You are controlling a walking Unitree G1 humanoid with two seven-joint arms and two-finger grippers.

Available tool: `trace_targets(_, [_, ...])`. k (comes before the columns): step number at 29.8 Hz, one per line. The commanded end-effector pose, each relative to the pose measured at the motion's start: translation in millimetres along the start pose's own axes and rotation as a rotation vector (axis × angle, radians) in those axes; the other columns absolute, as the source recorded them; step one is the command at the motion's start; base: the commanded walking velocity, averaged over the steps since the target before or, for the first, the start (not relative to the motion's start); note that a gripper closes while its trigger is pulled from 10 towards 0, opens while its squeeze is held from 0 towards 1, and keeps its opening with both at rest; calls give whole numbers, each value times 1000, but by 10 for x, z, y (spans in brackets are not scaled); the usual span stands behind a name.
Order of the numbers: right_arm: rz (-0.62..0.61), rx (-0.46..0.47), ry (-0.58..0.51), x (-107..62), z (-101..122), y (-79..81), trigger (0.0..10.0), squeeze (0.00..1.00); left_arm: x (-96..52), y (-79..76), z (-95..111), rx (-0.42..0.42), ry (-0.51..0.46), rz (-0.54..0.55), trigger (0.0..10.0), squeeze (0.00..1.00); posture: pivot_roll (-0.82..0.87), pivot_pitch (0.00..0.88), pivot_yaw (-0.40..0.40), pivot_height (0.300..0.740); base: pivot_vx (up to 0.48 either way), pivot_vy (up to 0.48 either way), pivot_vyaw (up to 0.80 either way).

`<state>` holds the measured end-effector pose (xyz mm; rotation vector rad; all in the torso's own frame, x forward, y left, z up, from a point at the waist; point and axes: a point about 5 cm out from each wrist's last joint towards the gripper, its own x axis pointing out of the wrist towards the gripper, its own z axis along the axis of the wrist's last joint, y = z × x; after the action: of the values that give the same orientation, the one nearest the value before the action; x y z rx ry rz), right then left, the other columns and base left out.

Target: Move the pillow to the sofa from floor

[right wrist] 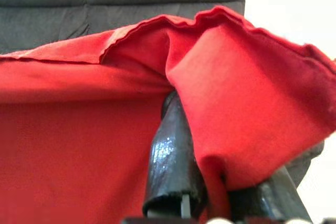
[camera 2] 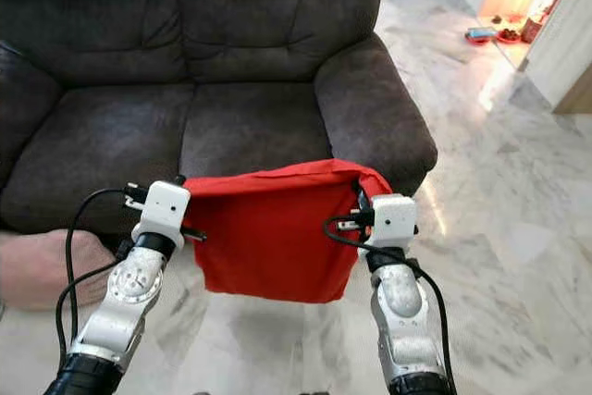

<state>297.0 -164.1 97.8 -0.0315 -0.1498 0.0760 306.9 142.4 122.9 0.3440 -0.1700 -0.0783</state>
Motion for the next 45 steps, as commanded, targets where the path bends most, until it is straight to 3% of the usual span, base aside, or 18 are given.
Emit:
trace_targets(1, [-85, 4, -64, 28, 123, -192, 10000, 0, 20, 215, 110, 8, -60, 108, 10000, 0, -3, 93, -18, 740, 0, -337, 0])
trace_targets(23, [-82, 4, -83, 44, 167, -196, 10000, 0, 11, 316, 221, 27, -111, 133, 10000, 0, -3, 100, -21, 740, 0, -45, 0])
trace_targets(31, [-48, -17, -249, 71, 575, -144, 10000, 0, -60, 397, 602, 155, -258, 187, 10000, 0, -8, 95, -15, 740, 0, 0, 0])
trace_targets(36, [-30, -24, -298, 82, 722, -96, 10000, 0, -94, 424, 731, 153, -301, 222, 10000, 0, -5, 90, -16, 740, 0, 0, 0])
trace_targets(41, [-6, -25, -344, 93, 880, 10, 10000, 0, -67, 314, 905, 143, -350, 213, 10000, 0, -5, 68, -10, 740, 0, 0, 0])
trace_targets(45, [3, -15, -369, 68, 977, 54, 10000, 0, -76, 311, 969, 142, -368, 216, 10000, 0, -4, 51, -8, 740, 0, 0, 0])
